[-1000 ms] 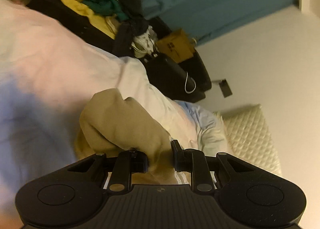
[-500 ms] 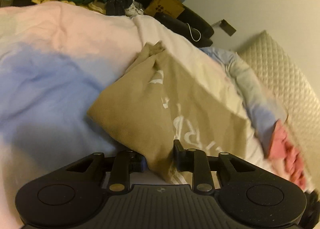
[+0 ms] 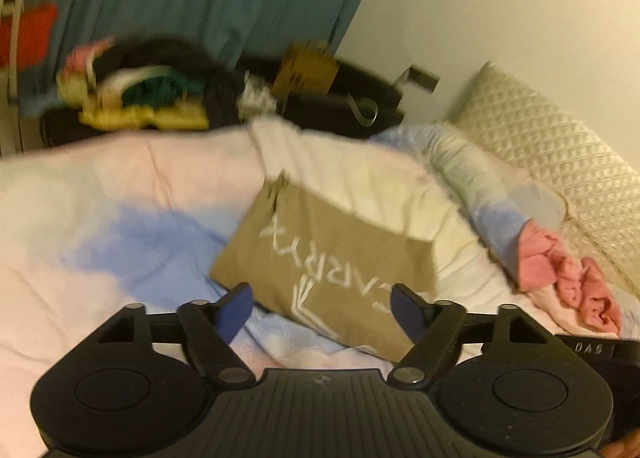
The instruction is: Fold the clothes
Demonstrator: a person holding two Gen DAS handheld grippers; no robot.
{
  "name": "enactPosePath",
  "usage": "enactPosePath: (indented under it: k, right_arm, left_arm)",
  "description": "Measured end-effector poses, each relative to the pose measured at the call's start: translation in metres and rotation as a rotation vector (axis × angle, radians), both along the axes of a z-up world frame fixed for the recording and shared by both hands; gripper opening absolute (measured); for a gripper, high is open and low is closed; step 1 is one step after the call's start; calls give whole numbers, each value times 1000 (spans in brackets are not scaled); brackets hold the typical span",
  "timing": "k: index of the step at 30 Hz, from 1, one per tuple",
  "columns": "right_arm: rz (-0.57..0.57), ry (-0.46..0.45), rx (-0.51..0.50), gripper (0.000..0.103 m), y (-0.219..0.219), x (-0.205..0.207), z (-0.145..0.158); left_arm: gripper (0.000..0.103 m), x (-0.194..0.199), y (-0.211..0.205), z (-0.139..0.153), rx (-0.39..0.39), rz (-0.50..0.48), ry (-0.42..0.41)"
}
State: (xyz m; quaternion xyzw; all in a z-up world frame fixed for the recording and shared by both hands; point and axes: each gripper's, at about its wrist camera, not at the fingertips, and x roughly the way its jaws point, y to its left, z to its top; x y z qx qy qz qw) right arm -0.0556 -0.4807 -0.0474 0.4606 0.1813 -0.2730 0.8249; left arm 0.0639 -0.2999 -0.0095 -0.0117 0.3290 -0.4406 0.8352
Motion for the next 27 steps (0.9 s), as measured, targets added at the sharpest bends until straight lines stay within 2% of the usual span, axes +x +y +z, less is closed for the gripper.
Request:
enactPosePath:
  k: [2,3,5,6,7,12,18,27]
  right_arm:
    - [27,6,-105,30,21,-12,32]
    - [40,8,-158,35,32,-18,48]
    - [54,-6,-264,54,62,-34,70]
    - [59,-18,-306,76,77,-42,80]
    - [63,-33,-345,92,89,-49,87]
    - [78,-36,-487,90,142,-76,103]
    - [37,-35,-602,90,183,-95,97]
    - [61,32,-643,90,198,-77,66]
  left_arm:
    - [86,-25,18,22,-17,-10,-46]
    - [87,-38,28,32,-22,-16,-70]
    - [99,-64,50,48,-23,-16,-132]
    - [102,-76,61,52,-25,-16,-163]
    - [103,-88,73,57,-26,-16,-194]
    - [103,-130,121,68,-16,6,-282]
    - [103,-146,166,62,-36,58,-286]
    - [103,-150,188,55,-44,116,-337]
